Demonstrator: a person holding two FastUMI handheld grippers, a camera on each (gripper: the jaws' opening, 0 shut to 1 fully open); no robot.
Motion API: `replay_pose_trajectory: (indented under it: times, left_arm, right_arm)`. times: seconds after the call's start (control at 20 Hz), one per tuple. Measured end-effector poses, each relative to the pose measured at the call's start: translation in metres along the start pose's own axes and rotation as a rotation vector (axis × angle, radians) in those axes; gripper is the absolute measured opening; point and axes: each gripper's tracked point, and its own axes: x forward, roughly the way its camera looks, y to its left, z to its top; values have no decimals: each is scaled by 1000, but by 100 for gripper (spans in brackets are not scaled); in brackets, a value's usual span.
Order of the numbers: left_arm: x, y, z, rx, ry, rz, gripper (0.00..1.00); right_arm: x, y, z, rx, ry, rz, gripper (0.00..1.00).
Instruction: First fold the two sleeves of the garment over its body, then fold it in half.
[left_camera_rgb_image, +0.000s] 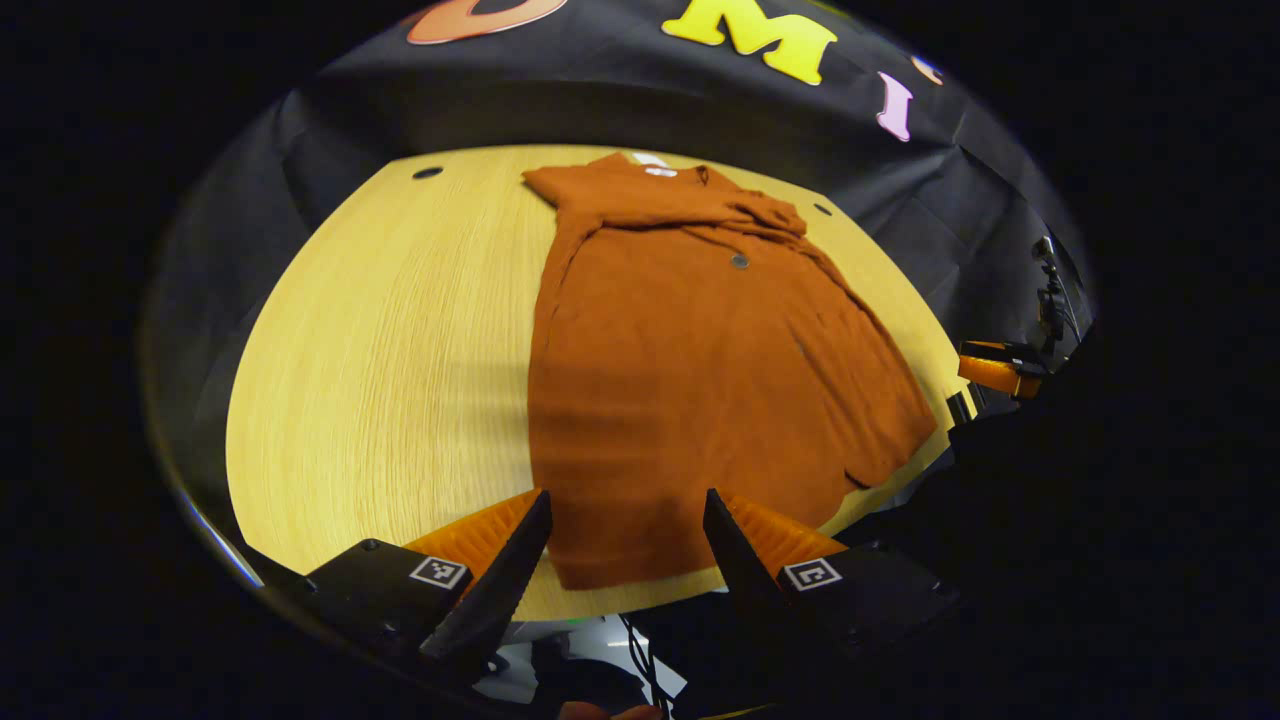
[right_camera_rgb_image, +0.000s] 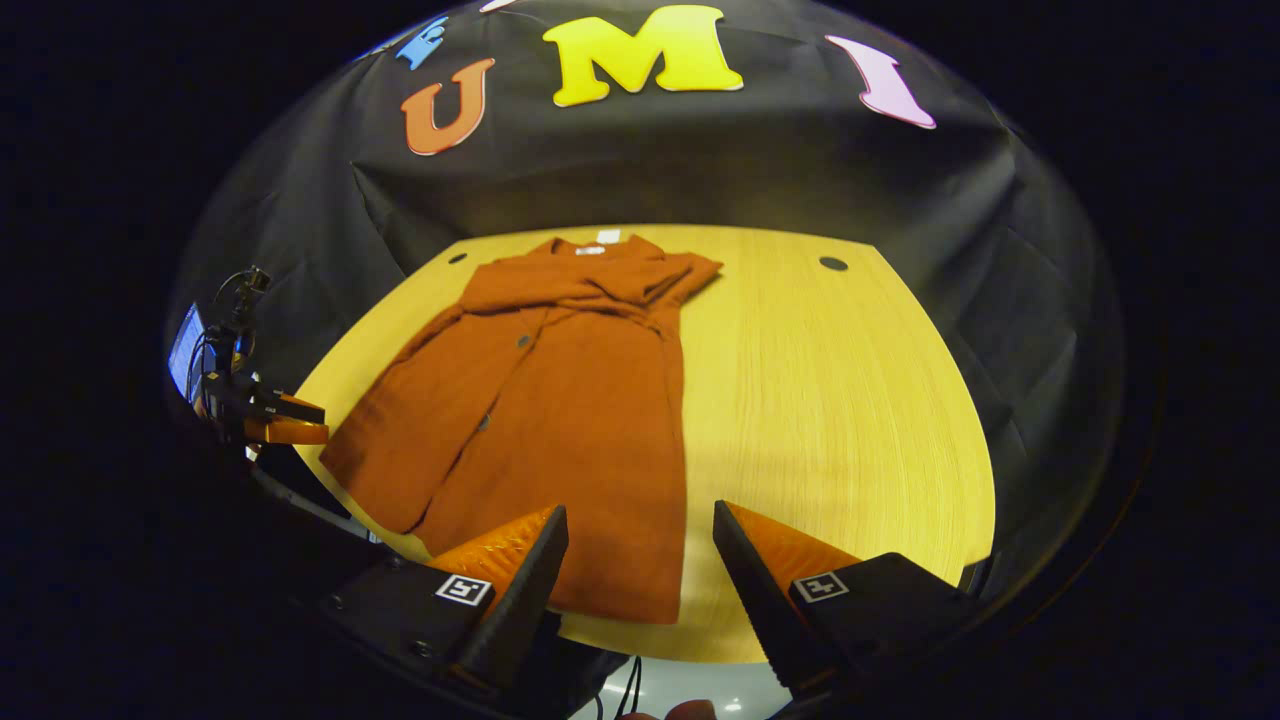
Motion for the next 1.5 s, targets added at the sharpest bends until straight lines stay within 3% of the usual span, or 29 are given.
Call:
replay_pose_trajectory:
  times: [0.3, 0.65, 0.7, 0.75, 0.9, 0.95, 1.0, 1.05, 1.1, 1.25, 1.3, 1.5]
  left_arm:
    - [11, 16, -22, -99, 37, 10, 99]
    - [17, -3, -18, -169, 31, -26, 93]
    - [18, -7, -18, -170, 35, -26, 96]
    - [20, -10, -19, -166, 43, -18, 80]
    - [26, -22, -20, -173, 72, -42, 67]
    - [27, -22, -20, -176, 83, -35, 70]
    - [30, -22, -18, -185, 83, -32, 47]
    - [33, -27, -16, -200, 84, -54, 24]
    - [33, -30, -15, -205, 88, -62, 12]
    - [31, -30, -11, -175, 81, -57, 4]
    - [31, -33, -7, -172, 76, -75, 4]
    - [16, -38, 35, -116, -1, -120, 4]
  right_arm:
    - [21, 2, -58, 9, 115, -15, 93]
    - [36, 6, -77, 3, 154, -81, 94]
    - [35, 9, -76, -9, 165, -87, 95]
    - [35, 13, -78, -16, 168, -76, 93]
    - [39, 20, -75, 2, 174, -67, 73]
    - [39, 21, -71, 18, 174, -61, 54]
    - [44, 21, -73, 38, 172, -49, 46]
    - [44, 23, -71, 62, 176, -45, 30]
    - [43, 24, -68, 71, 176, -40, 14]
    - [42, 26, -54, 63, 148, -22, 14]
    - [42, 27, -46, 62, 132, -7, 2]
    - [37, 24, -2, 50, 57, 12, 4]
